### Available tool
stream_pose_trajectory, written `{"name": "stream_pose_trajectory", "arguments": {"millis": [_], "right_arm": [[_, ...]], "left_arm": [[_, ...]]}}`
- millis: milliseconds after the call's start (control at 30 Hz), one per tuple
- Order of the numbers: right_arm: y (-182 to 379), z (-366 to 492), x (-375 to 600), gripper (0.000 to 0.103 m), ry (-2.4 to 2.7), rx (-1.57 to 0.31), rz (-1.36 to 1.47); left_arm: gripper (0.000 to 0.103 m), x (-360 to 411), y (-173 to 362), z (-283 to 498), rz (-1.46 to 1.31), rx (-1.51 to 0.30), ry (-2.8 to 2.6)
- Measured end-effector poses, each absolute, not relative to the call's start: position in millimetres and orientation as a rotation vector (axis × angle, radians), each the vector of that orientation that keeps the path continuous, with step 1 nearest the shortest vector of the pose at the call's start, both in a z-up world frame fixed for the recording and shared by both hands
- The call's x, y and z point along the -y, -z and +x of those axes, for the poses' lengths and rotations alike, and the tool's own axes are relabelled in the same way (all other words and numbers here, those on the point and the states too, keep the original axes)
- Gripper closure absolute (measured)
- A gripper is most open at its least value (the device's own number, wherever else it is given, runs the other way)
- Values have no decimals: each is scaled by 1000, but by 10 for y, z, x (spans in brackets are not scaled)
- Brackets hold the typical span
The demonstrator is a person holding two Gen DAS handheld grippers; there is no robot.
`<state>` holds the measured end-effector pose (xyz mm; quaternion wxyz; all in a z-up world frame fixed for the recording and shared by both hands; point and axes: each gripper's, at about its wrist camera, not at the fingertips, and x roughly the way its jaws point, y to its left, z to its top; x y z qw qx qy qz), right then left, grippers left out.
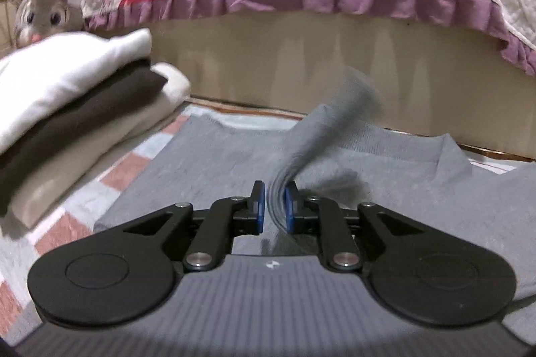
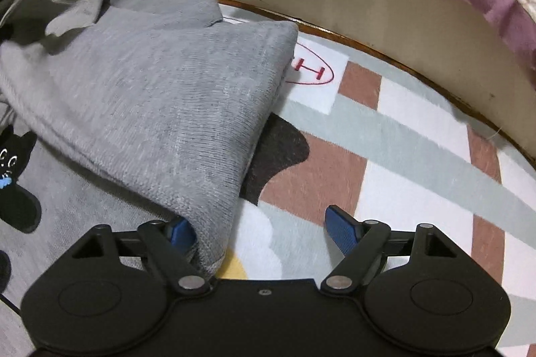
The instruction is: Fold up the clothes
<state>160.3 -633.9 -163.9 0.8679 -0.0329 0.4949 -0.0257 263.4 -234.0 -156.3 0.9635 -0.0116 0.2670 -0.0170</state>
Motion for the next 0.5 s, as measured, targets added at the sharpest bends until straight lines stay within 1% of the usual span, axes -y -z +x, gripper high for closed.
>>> {"name": "stream_pose_trajectory", "arguments": {"millis": [100,233,333,367,400,500], "right_arm": [[1653,1605,6341,21,53,-1037,-67],[1632,1607,6338,22,27,-1022,-66],[1505,1526,6253,21,-87,-936,-86],[1478,1508,6224,21,-114,-922,-87],[1493,1513,6210,21,-112,-930,-93],[1600,1513,6213,21,-61,-989,-122]], "left_arm": [[96,2225,1594,2637,-57,-585,117],[96,2168,1439,2497,-47,-545,168],[88,2075,1482,2560,-45,-604,129],[85,2035,1542,2574,-28,-654,113],[85,1995,1607,2587,-9,-707,97],[84,1817,1600,2387,115,-707,39]]}}
